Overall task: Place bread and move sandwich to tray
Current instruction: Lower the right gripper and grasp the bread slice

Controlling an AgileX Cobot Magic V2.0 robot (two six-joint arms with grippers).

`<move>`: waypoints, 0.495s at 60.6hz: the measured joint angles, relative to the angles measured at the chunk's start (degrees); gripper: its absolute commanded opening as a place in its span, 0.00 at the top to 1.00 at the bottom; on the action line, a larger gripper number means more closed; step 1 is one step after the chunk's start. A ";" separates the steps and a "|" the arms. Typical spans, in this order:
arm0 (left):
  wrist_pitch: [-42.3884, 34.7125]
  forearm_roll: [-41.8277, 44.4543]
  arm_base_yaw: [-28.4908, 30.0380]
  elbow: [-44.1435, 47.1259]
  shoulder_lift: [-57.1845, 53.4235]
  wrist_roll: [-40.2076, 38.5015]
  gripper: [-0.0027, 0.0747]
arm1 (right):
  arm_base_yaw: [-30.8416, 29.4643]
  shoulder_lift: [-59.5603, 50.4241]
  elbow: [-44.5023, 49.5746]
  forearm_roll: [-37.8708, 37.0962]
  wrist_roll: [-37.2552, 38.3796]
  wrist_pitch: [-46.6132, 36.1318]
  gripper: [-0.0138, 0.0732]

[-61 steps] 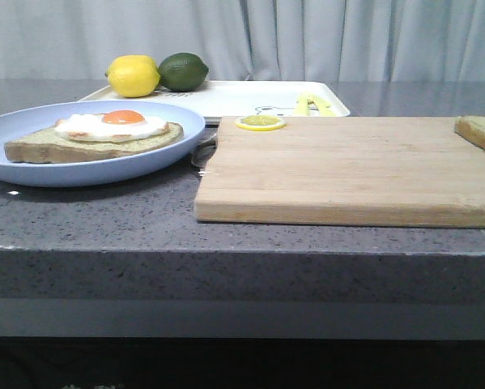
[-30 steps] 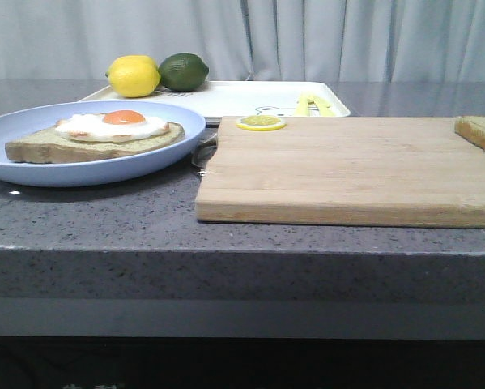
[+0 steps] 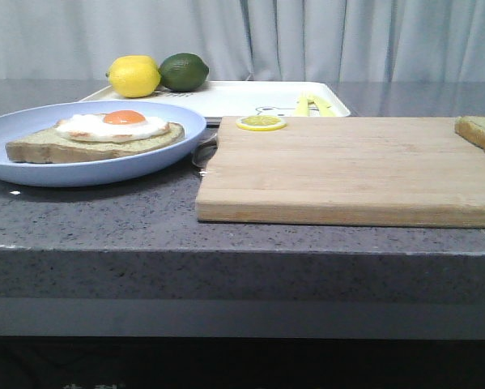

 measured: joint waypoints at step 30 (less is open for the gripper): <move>0.00 0.10 0.00 0.00 0.00 0.00 0.21 | -5.25 27.97 -20.67 0.31 1.66 17.88 0.13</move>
